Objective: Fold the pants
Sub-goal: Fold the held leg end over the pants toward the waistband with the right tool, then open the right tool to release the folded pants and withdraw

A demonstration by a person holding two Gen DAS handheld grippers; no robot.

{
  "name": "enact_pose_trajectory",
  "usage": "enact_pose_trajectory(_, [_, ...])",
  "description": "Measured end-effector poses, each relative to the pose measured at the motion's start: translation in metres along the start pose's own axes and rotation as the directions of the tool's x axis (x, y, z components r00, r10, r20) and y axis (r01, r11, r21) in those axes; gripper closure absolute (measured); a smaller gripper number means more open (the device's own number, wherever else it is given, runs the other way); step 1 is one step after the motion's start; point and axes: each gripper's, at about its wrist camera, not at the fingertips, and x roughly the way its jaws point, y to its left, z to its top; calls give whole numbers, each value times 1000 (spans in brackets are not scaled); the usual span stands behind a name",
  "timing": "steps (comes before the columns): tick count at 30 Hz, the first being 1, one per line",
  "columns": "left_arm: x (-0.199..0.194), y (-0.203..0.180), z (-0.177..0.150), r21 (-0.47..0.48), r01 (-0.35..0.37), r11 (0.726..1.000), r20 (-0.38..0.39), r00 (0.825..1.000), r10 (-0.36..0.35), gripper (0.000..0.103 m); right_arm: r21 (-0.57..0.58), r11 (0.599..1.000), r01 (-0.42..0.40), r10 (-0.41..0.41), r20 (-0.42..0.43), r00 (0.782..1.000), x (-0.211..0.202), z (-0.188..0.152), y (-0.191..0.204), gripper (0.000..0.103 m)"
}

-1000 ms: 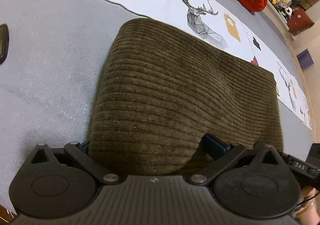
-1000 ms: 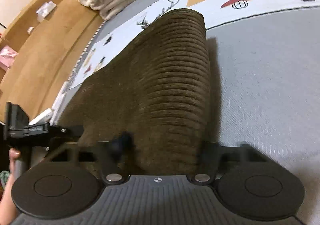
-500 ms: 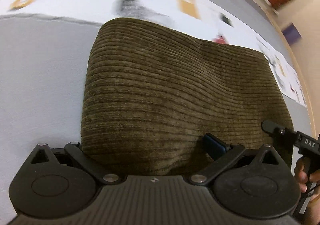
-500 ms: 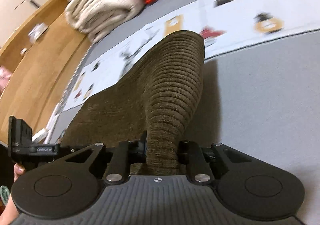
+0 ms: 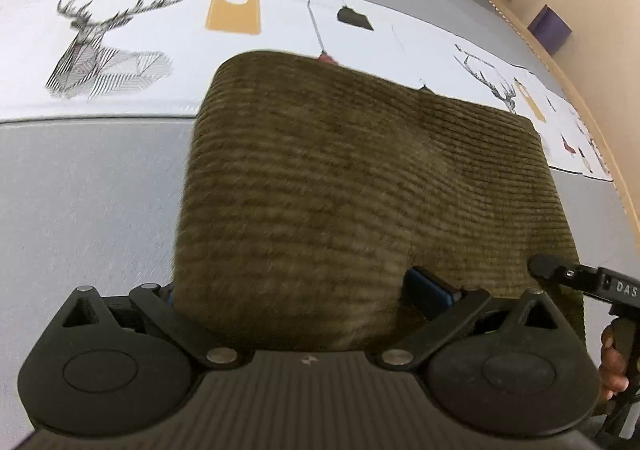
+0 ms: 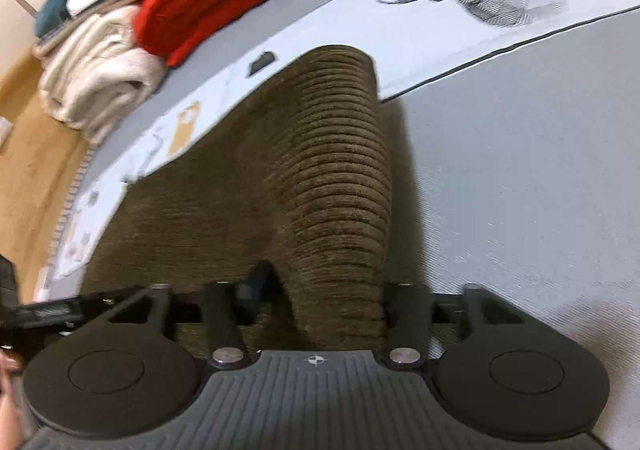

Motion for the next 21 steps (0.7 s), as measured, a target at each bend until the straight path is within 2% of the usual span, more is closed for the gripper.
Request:
enact_pose_trajectory(2, [-7,2,-6,6,3,1000,-11,1000,-3,0,-58,998,32,-29,44,999,-15,-8,14,34])
enact_pose_trajectory(4, [-18,2,-15,47,-7,999,-13,1000,8,0,-94,995,36,-28,84,996,-29,-21,23,24])
enact_pose_trajectory(6, [-25,2,-30,68,-15,998,-18,1000,17,0,-156,985,71,-58,88,994,-32,-41,32,21])
enact_pose_trajectory(8, [-25,3,-40,72,-15,997,-24,1000,17,0,-220,967,129,-120,52,991,-25,-58,37,21])
enact_pose_trajectory(11, [-32,4,-47,52,-38,998,-9,999,38,0,-234,954,186,-163,113,980,-30,-72,43,20])
enact_pose_trajectory(13, [-45,2,-55,49,-79,996,7,997,78,0,-228,949,219,-190,145,971,-42,-80,48,20])
enact_pose_trajectory(15, [-65,-6,-66,89,-124,988,45,992,121,0,-204,944,258,-219,196,956,-61,-95,52,20])
enact_pose_trajectory(17, [-93,-19,-86,129,-196,972,139,974,178,0,-213,934,287,-228,263,938,-86,-116,65,20])
enact_pose_trajectory(19, [-114,-29,-109,126,-211,969,198,963,183,0,-231,926,297,-215,321,922,-107,-137,85,20])
enact_pose_trajectory(21, [-129,-36,-130,104,-200,974,228,958,172,0,-263,918,297,-200,341,919,-118,-155,102,18])
